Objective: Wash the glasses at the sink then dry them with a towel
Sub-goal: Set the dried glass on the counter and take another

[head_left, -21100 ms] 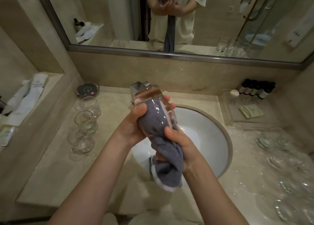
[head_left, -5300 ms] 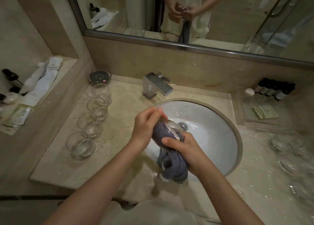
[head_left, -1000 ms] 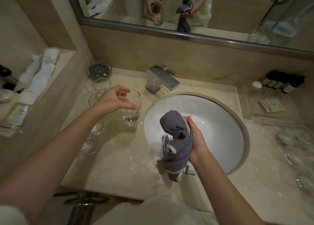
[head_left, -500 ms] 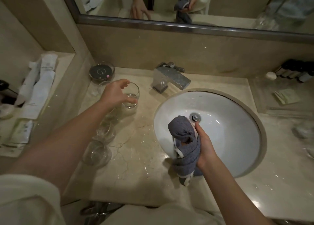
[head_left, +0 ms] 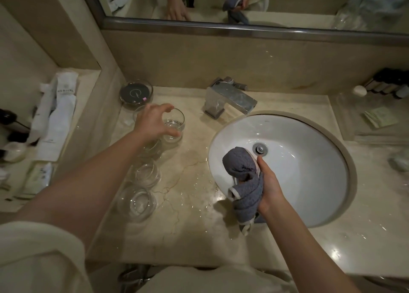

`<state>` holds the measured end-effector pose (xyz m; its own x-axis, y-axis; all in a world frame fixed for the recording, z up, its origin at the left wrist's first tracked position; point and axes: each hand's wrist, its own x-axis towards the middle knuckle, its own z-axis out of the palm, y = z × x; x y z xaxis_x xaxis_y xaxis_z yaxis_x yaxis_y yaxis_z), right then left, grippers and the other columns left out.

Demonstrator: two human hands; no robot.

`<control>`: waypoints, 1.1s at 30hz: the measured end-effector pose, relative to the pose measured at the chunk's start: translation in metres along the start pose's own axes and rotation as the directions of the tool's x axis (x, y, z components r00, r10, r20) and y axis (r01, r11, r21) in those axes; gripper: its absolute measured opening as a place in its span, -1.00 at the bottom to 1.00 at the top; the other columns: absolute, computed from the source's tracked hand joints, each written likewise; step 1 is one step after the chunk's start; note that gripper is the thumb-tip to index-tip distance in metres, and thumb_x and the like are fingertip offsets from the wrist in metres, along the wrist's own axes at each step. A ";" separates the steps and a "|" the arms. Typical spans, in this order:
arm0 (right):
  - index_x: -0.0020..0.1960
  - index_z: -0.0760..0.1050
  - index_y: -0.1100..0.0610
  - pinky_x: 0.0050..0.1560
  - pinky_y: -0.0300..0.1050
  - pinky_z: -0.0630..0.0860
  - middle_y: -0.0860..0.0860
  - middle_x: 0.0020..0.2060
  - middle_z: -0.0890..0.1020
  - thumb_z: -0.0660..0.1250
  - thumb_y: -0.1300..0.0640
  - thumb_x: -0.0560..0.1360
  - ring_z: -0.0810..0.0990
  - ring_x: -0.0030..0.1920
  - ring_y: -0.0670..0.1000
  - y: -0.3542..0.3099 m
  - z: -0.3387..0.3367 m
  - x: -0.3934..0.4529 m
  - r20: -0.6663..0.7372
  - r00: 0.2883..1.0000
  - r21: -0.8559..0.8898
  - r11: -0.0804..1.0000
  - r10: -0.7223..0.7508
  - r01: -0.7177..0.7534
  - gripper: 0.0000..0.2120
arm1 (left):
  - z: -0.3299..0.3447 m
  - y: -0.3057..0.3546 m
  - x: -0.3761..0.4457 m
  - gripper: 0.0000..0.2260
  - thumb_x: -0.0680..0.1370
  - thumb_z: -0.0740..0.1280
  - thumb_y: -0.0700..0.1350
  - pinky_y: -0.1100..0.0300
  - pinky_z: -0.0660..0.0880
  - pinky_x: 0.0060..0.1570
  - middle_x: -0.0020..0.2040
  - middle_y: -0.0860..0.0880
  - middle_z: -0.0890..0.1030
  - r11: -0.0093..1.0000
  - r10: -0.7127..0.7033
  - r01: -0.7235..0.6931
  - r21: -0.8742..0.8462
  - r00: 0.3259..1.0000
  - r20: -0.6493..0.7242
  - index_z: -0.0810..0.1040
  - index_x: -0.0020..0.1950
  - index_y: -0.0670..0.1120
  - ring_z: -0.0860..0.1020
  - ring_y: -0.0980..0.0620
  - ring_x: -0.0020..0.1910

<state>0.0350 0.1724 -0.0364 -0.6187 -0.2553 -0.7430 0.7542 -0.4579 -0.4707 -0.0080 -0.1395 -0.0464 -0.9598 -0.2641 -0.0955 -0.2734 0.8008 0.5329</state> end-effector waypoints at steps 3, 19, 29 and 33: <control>-0.04 0.54 0.15 -0.44 -0.24 0.58 0.06 -0.39 0.68 0.08 -0.10 0.64 0.66 -0.44 -0.03 0.003 0.002 -0.001 0.010 1.000 0.000 1.000 -0.015 0.015 -0.61 | 0.000 -0.001 0.000 -0.24 0.22 0.63 0.06 -0.01 0.28 0.32 0.26 0.02 0.56 1.000 0.001 -0.001 0.004 1.000 0.022 0.48 0.37 -0.02 0.32 -0.08 0.36; 0.00 0.57 0.13 -0.36 -0.14 0.61 0.10 -0.28 0.71 0.07 -0.09 0.64 0.69 -0.35 0.04 0.010 0.007 -0.011 -0.038 0.999 -0.017 1.000 -0.003 0.002 -0.61 | 0.009 -0.015 0.001 -0.16 0.24 0.63 0.05 0.10 0.21 0.42 0.45 -0.12 0.29 0.991 -0.105 0.109 -0.071 0.993 0.054 0.39 0.45 -0.08 0.20 -0.01 0.48; -0.07 0.61 0.13 -0.48 -0.18 0.58 0.10 -0.32 0.70 0.05 -0.06 0.66 0.68 -0.40 0.03 0.009 0.011 -0.015 -0.061 0.997 -0.019 0.999 -0.038 0.037 -0.57 | 0.011 -0.012 -0.004 -0.15 0.30 0.59 0.09 0.00 0.26 0.41 0.49 -0.15 0.22 0.993 -0.117 0.117 -0.026 0.993 -0.005 0.32 0.49 -0.13 0.17 -0.04 0.51; -0.34 0.71 0.10 -0.47 -0.16 0.59 0.11 -0.32 0.70 0.05 -0.07 0.66 0.68 -0.39 0.04 0.010 0.009 -0.013 -0.043 0.997 0.018 0.998 -0.060 0.061 -0.40 | 0.012 -0.009 -0.005 -0.15 0.31 0.58 0.09 -0.04 0.27 0.40 0.49 -0.15 0.21 0.991 -0.131 0.130 -0.030 0.991 -0.034 0.31 0.49 -0.13 0.19 -0.06 0.50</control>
<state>0.0489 0.1632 -0.0268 -0.6529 -0.1902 -0.7332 0.7110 -0.4877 -0.5066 -0.0012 -0.1383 -0.0607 -0.9128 -0.3851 -0.1358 -0.3940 0.7432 0.5408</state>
